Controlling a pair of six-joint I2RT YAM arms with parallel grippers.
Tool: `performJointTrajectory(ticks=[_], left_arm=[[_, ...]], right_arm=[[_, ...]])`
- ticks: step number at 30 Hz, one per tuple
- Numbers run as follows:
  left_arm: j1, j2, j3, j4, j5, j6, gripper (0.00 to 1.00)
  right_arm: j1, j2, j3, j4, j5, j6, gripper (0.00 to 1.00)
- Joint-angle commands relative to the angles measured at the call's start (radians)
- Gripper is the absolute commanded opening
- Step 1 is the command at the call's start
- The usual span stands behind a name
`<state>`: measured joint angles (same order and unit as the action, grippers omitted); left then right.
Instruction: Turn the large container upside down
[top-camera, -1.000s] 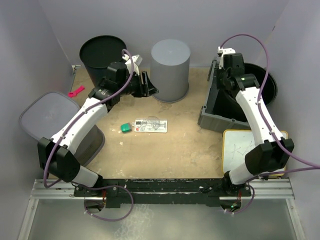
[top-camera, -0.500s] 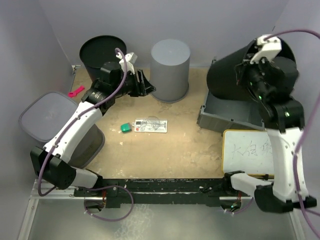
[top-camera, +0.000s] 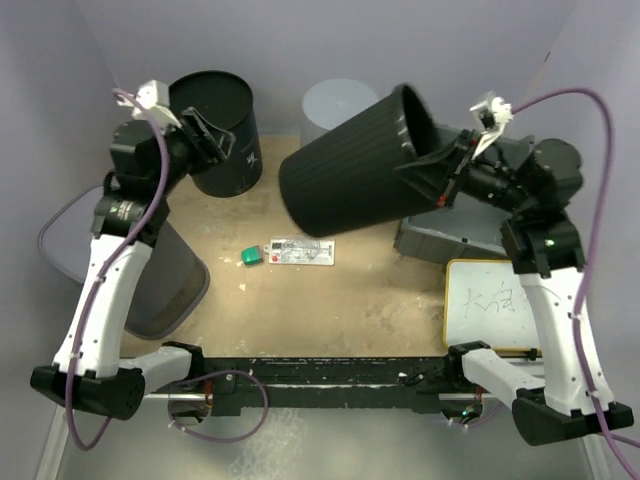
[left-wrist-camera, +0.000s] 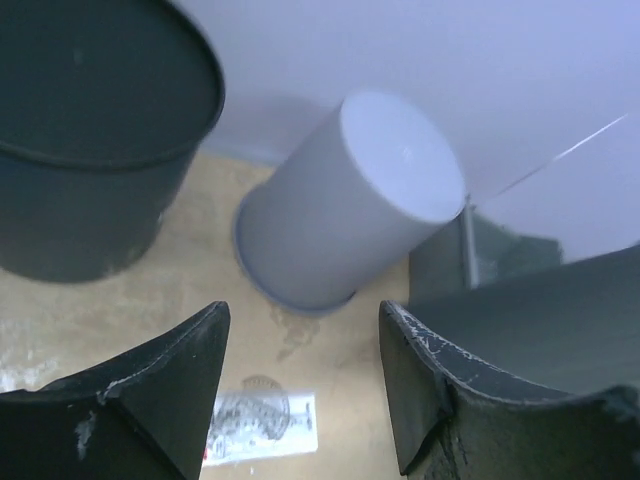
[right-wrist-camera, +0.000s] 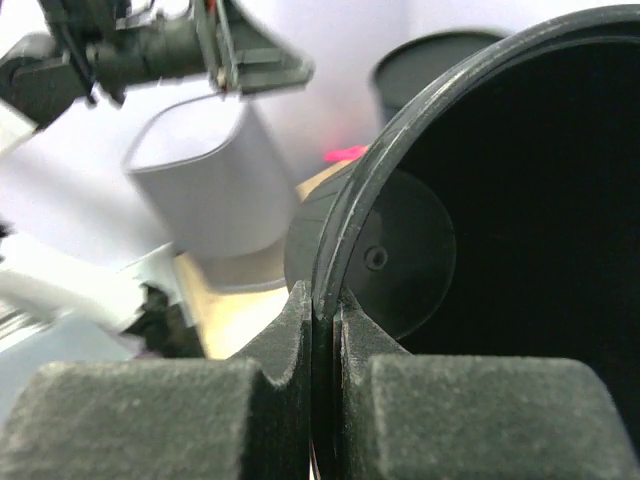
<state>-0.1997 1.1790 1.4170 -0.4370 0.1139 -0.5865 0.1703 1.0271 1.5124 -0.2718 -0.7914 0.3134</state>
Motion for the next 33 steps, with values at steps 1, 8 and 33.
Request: performJointTrajectory(ticks=[1,8,33], left_arm=[[0.01,-0.026,0.168,-0.087,-0.097,0.062,0.59],[0.011,-0.001,0.209,-0.096,-0.011,0.01,0.6],[0.009,-0.16,-0.202,-0.226,0.107,-0.127,0.59]], right_arm=[[0.003,-0.02,-0.174,0.539,-0.338,0.387,0.0],[0.1,-0.038,-0.459,0.893,-0.362,0.686,0.0],[0.311,-0.281,-1.177,0.941,0.489,1.002,0.0]])
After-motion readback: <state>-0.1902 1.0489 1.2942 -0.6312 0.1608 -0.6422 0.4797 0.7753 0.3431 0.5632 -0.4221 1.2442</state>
